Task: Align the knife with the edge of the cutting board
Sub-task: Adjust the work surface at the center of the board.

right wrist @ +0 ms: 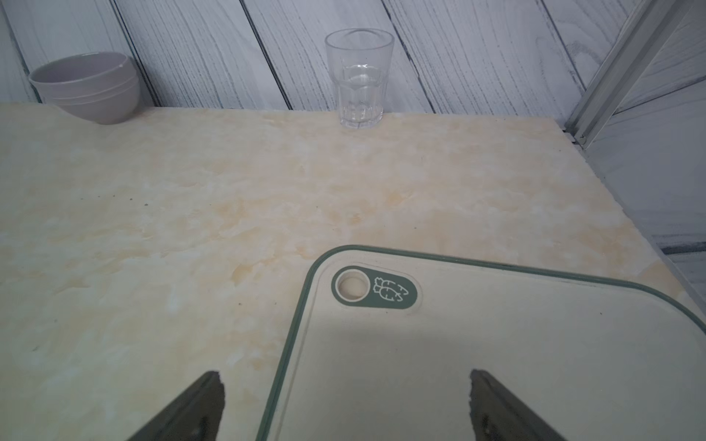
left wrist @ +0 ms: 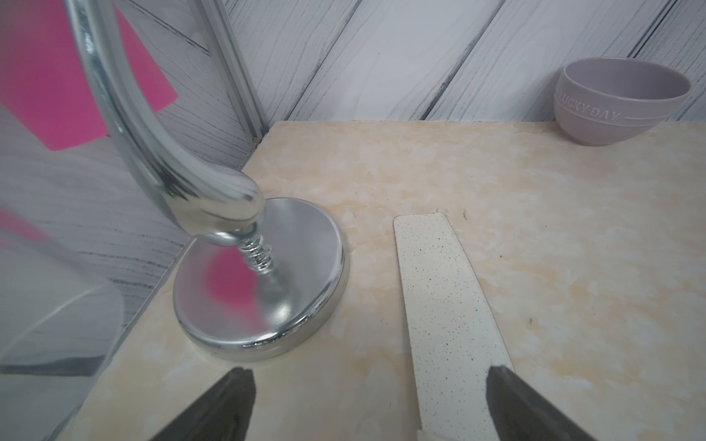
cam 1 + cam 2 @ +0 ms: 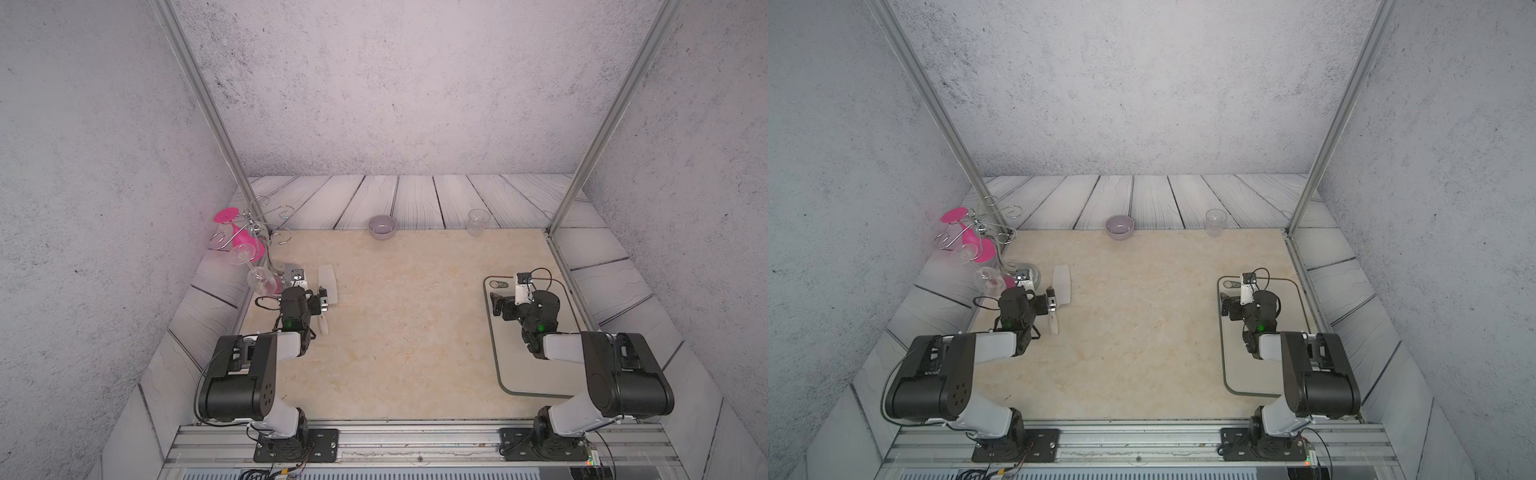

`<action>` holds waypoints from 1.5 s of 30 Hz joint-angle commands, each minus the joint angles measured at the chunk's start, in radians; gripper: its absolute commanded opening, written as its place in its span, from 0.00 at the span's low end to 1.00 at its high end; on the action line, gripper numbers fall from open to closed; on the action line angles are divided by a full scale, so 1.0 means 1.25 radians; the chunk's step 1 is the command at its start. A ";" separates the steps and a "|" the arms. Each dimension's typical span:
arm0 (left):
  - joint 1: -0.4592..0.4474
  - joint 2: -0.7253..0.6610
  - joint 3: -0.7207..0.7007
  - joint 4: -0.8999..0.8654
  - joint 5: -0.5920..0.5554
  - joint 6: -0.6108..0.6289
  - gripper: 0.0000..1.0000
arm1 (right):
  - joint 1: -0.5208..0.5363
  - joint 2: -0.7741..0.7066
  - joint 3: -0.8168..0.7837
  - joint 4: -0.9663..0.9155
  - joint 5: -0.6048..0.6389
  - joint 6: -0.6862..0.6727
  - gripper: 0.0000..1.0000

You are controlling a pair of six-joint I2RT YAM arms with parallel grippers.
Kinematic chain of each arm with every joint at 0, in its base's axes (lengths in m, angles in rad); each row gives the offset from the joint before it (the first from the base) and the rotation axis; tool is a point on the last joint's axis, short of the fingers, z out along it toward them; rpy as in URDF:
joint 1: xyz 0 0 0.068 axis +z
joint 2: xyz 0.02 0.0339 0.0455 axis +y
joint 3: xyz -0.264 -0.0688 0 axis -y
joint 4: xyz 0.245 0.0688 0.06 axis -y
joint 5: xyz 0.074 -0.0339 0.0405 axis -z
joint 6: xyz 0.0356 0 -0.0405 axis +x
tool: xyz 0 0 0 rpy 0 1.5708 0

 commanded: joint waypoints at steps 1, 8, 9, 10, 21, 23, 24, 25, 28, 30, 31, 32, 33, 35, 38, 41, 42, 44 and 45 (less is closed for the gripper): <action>0.001 0.001 -0.005 0.014 -0.010 -0.004 1.00 | -0.001 -0.007 0.007 -0.009 -0.011 -0.007 0.99; 0.001 0.001 -0.005 0.014 -0.010 -0.004 1.00 | -0.001 -0.007 0.007 -0.006 -0.011 -0.006 0.99; 0.001 0.001 -0.005 0.013 -0.009 -0.004 1.00 | -0.001 -0.006 0.007 -0.005 -0.011 -0.006 0.99; 0.001 0.001 -0.006 0.014 -0.009 -0.004 1.00 | 0.000 -0.006 0.007 -0.004 -0.011 -0.006 0.99; 0.001 0.002 -0.004 0.014 -0.010 -0.004 1.00 | -0.001 0.004 0.019 -0.013 0.113 0.045 0.99; 0.001 -0.001 -0.004 0.011 -0.010 -0.004 1.00 | -0.001 0.005 0.020 -0.012 0.112 0.044 0.99; 0.001 -0.002 -0.005 0.015 -0.010 -0.005 1.00 | -0.001 0.008 0.020 -0.012 0.113 0.044 0.99; 0.001 -0.010 -0.001 0.013 -0.014 -0.006 1.00 | 0.000 0.005 0.018 -0.010 0.113 0.044 0.99; 0.001 -0.071 0.081 -0.211 -0.056 -0.028 1.00 | 0.000 -0.012 0.025 -0.012 0.108 0.038 0.99; 0.001 -0.096 0.156 -0.348 -0.088 -0.052 1.00 | 0.001 -0.051 0.066 -0.103 0.102 0.036 0.99; 0.001 -0.106 0.174 -0.379 -0.093 -0.060 1.00 | 0.001 -0.071 0.098 -0.187 0.113 0.045 0.99; 0.001 -0.117 0.185 -0.406 -0.092 -0.068 1.00 | 0.002 -0.097 0.128 -0.275 0.129 0.061 0.99; 0.001 -0.127 0.194 -0.429 -0.092 -0.082 1.00 | 0.002 -0.117 0.144 -0.328 0.151 0.082 0.99; 0.001 -0.143 0.213 -0.479 -0.092 -0.114 1.00 | 0.002 -0.156 0.152 -0.366 0.166 0.120 0.99; 0.001 -0.170 0.224 -0.546 -0.102 -0.163 1.00 | 0.002 -0.213 0.159 -0.399 0.176 0.189 0.99; 0.001 -0.213 0.219 -0.608 -0.108 -0.228 1.00 | 0.002 -0.258 0.201 -0.502 0.186 0.270 0.99; 0.001 -0.229 0.217 -0.625 -0.109 -0.249 1.00 | 0.002 -0.267 0.216 -0.547 0.224 0.339 0.99; 0.001 -0.253 0.228 -0.677 -0.127 -0.312 1.00 | 0.001 -0.272 0.247 -0.653 0.332 0.484 0.99; 0.001 -0.258 0.243 -0.723 -0.154 -0.359 1.00 | 0.001 -0.272 0.266 -0.694 0.362 0.518 0.99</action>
